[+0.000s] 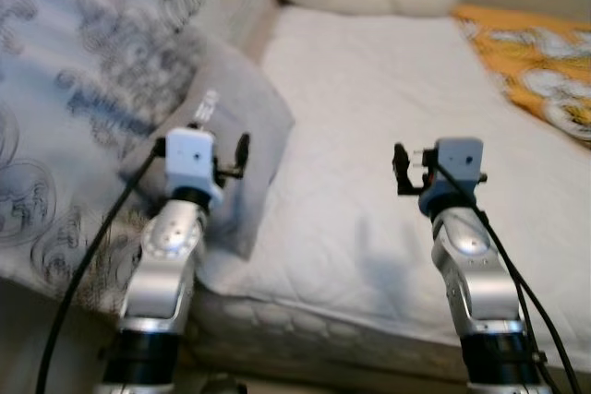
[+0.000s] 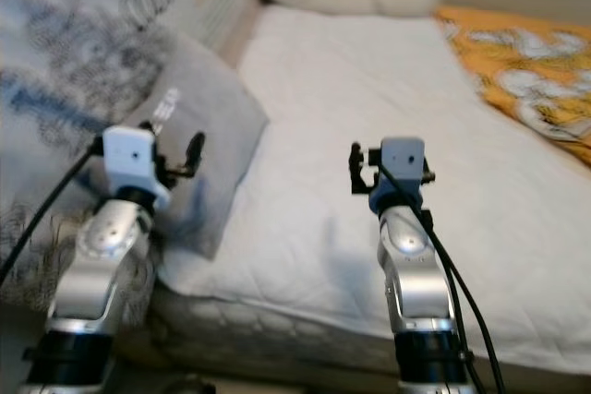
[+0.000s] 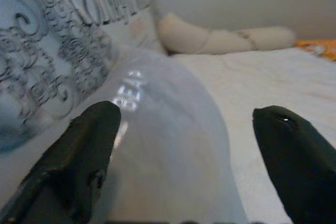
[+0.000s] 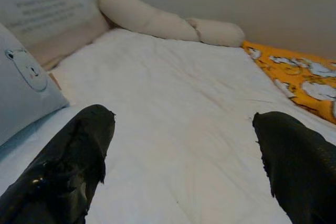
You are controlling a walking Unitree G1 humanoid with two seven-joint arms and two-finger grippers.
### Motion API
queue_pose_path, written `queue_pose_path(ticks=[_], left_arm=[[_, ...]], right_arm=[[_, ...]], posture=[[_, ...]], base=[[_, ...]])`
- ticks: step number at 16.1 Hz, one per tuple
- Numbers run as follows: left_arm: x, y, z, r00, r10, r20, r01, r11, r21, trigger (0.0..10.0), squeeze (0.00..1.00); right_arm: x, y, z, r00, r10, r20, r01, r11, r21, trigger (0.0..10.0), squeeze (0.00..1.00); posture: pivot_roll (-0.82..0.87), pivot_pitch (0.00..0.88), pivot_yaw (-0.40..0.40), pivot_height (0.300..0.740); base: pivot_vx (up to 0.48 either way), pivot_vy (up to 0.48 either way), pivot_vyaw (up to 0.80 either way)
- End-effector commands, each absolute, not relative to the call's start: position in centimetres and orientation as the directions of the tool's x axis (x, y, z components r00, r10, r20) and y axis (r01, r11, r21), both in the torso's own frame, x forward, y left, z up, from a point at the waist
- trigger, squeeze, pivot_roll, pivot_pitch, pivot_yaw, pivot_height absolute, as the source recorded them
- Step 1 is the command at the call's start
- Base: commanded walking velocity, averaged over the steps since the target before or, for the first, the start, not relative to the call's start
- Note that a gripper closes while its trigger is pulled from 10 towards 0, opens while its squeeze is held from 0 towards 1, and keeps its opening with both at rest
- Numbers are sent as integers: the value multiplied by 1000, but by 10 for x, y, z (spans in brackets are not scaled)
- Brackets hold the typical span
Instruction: Clean up the room
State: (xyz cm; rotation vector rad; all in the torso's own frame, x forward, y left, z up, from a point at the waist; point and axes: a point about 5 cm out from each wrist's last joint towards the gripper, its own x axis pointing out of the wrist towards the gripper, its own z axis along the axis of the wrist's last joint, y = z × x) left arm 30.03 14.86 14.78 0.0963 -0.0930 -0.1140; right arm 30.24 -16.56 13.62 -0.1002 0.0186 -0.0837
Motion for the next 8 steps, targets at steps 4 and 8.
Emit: queue_pose_path(ticks=[4, 8], left_arm=[[301, 142, 128, 993, -115, 12, 114, 990, 85, 10000, 1000], [295, 154, 116, 999, -35, -28, 37, 997, 66, 10000, 1000]], right_arm=[[296, -183, 124, 985, -161, -68, 152, 980, -126, 10000, 1000], [294, -180, 115, 988, -110, -110, 97, 989, -115, 10000, 1000]], posture=[[-55, 0, 25, 740], [-36, 0, -12, 740]], base=[[0, -480, 0], [0, -480, 0]])
